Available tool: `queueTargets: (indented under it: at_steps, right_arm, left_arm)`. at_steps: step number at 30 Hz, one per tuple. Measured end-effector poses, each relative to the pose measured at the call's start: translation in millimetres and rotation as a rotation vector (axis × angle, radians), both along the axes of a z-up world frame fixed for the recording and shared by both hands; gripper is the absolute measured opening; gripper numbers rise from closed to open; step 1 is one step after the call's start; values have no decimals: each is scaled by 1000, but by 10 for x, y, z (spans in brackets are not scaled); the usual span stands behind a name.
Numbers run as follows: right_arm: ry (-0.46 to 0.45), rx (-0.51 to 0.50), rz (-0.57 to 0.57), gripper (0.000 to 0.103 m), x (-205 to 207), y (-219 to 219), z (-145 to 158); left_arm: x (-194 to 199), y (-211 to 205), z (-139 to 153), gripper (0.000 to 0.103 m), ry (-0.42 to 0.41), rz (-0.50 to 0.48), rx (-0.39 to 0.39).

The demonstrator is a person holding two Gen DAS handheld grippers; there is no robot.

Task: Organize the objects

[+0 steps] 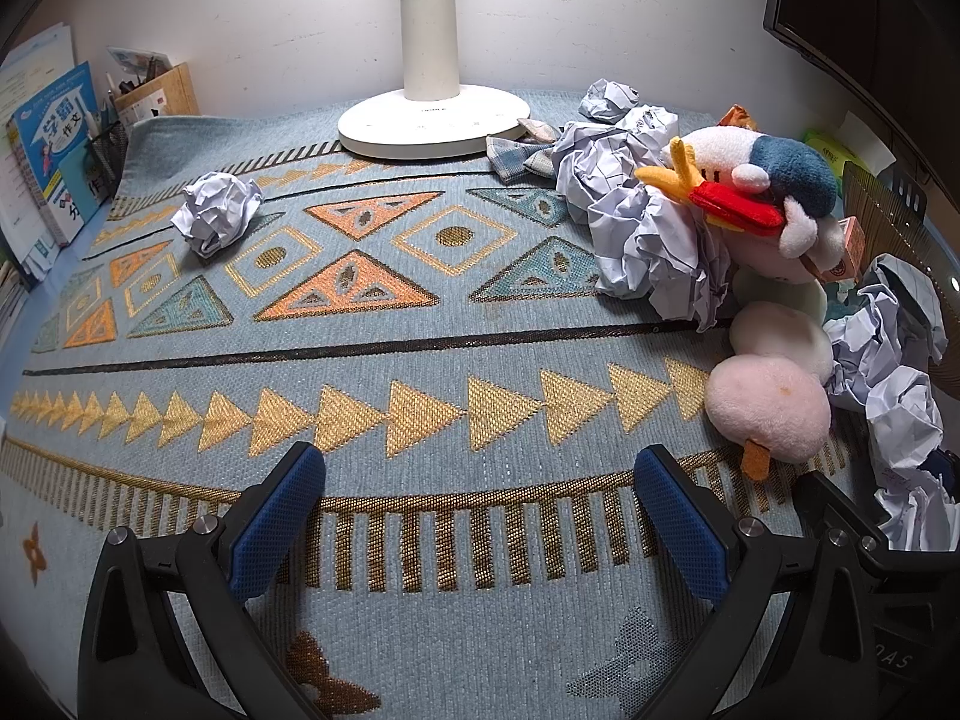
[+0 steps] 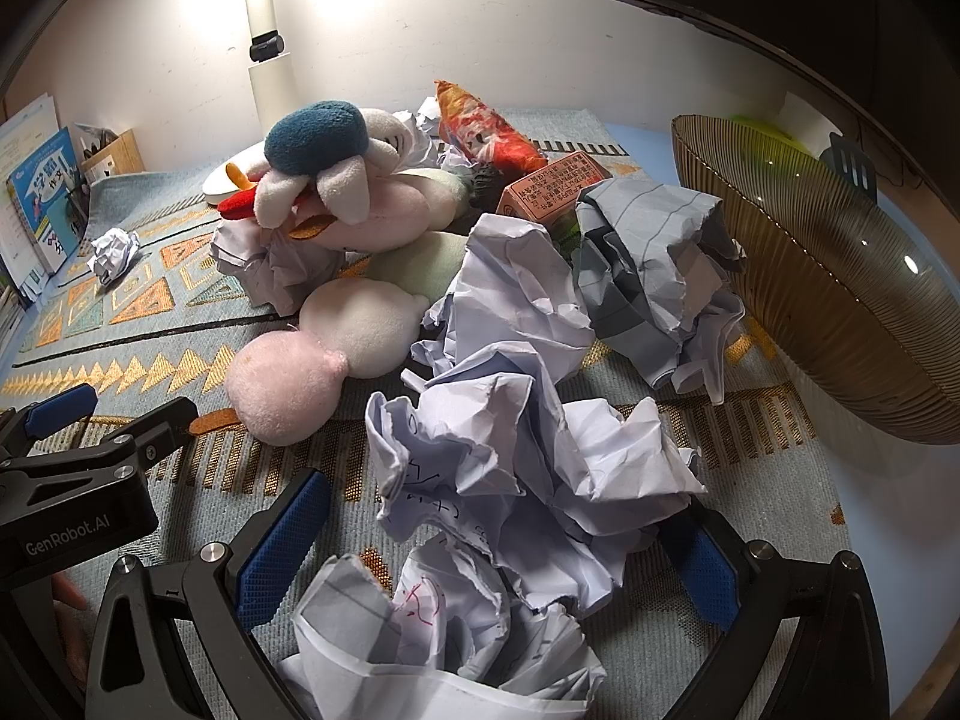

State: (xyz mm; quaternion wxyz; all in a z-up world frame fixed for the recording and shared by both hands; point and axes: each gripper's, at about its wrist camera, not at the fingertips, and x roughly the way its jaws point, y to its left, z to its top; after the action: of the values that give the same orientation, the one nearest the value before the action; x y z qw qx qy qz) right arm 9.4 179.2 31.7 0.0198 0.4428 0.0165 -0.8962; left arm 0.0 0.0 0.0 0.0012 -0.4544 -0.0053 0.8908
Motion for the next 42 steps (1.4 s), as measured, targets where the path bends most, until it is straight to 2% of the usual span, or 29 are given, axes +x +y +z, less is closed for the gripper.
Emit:
queueTargets:
  at_steps: [42]
  right_arm:
    - [-1, 1, -2, 103, -2, -20, 4]
  left_arm:
    - [37, -1, 7, 103, 0, -1, -1]
